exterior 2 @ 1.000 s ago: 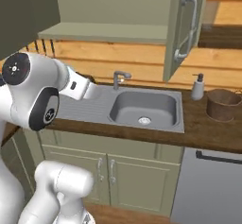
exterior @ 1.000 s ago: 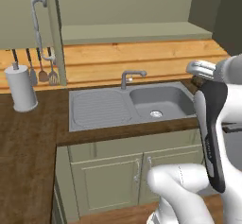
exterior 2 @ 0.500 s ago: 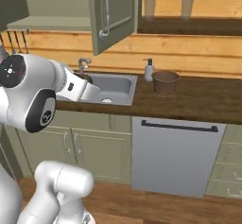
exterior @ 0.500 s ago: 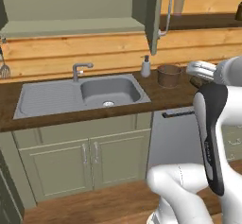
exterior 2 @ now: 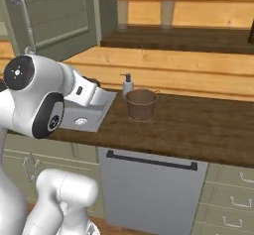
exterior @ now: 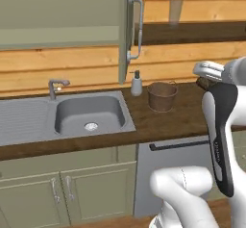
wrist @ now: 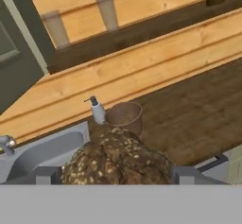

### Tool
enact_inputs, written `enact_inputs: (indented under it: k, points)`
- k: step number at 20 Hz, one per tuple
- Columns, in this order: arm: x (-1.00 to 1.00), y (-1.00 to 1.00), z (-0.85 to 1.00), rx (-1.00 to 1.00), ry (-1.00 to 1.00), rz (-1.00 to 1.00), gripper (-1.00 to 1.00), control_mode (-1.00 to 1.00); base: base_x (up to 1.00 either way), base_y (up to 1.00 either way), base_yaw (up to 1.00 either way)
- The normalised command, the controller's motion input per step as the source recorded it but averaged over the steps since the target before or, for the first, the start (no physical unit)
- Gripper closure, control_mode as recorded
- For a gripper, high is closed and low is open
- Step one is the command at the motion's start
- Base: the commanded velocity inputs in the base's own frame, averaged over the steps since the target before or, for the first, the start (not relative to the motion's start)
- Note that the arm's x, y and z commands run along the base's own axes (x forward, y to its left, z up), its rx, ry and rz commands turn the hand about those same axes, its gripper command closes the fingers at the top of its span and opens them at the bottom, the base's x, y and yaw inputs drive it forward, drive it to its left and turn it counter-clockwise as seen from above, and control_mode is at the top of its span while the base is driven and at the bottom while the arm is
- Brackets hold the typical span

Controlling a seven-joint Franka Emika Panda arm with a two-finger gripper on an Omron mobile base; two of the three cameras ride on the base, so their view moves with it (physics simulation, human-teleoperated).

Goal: Open the cabinet, pick up the bread from the cabinet and place it in the basket. Then move the basket to the dining counter.

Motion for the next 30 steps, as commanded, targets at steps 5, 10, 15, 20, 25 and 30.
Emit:
enact_inputs:
  k: [5, 10, 15, 20, 25, 30]
  points:
    - [0.00, 0.00, 0.00, 0.00, 0.00, 0.00, 1.00, 1.00, 0.29, -0.25, 0.40]
    - [0.00, 0.00, 0.00, 0.00, 0.00, 0.00, 1.00, 1.00, 0.70, -0.46, 0.20]
    - [0.00, 0.00, 0.00, 0.00, 0.00, 0.00, 1.00, 1.00, 0.50, -0.83, 0.04]
    - [0.00, 0.00, 0.00, 0.00, 0.00, 0.00, 1.00, 1.00, -0.14, -0.45, 0.01]
    - [0.06, -0.16, -0.31, 0.01, 0.04, 0.00, 1.00, -1.00, -0.13, -0.05, 0.00]
    - [0.31, -0.05, -0.76, -0.02, 0.19, 0.01, 1.00, -1.00, 0.00, 0.00, 0.00]
